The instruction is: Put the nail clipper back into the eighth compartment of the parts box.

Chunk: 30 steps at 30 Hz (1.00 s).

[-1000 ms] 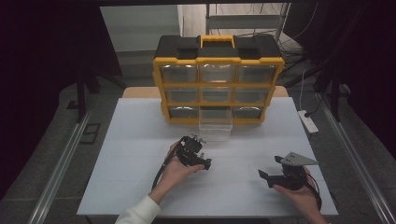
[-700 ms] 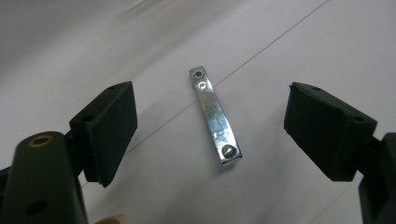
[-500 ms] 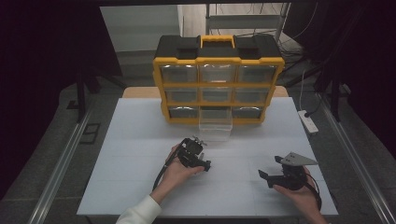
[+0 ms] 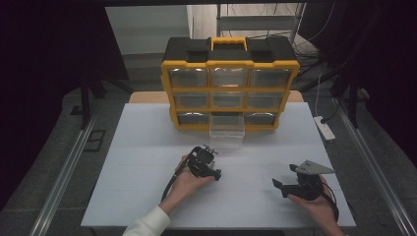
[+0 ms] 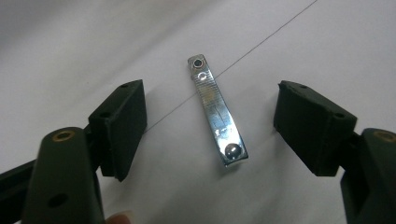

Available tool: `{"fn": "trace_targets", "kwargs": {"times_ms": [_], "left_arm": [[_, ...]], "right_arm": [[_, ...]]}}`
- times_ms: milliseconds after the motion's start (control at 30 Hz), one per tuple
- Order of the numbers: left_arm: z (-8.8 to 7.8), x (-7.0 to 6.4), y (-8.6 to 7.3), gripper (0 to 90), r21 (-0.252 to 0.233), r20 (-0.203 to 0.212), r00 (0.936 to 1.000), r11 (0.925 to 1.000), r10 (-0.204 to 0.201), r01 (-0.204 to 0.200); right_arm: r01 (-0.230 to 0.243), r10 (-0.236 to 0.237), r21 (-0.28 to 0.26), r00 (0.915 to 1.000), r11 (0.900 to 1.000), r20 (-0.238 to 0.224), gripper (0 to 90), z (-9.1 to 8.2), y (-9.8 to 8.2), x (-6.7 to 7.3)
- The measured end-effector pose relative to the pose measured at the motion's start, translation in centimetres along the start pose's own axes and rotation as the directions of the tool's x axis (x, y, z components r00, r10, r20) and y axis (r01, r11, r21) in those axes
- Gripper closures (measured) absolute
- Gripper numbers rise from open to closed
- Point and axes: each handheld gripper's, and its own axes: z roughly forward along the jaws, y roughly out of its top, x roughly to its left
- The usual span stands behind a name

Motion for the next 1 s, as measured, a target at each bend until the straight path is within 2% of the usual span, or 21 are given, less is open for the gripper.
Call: {"fn": "trace_targets", "kwargs": {"times_ms": [567, 767, 1000], "left_arm": [[-0.2, -0.3, 0.5, 37.0, 0.04, -0.007, 0.9999, 0.9992, -0.008, 0.009], [-0.4, -0.4, 0.9, 47.9, 0.07, -0.005, 0.9999, 0.9975, -0.01, 0.011], [-0.5, -0.6, 1.2, 68.1, 0.095, -0.013, 0.9991, 0.9946, -0.041, 0.042]], "right_arm": [[0.003, -0.003, 0.002, 1.0, 1.0, 0.005, 12.3, 0.0, 0.0, 0.1], [0.002, -0.002, 0.001, 1.0, 1.0, 0.004, 12.3, 0.0, 0.0, 0.1], [0.004, -0.004, 0.002, 1.0, 1.0, 0.006, 12.3, 0.0, 0.0, 0.1]]}}
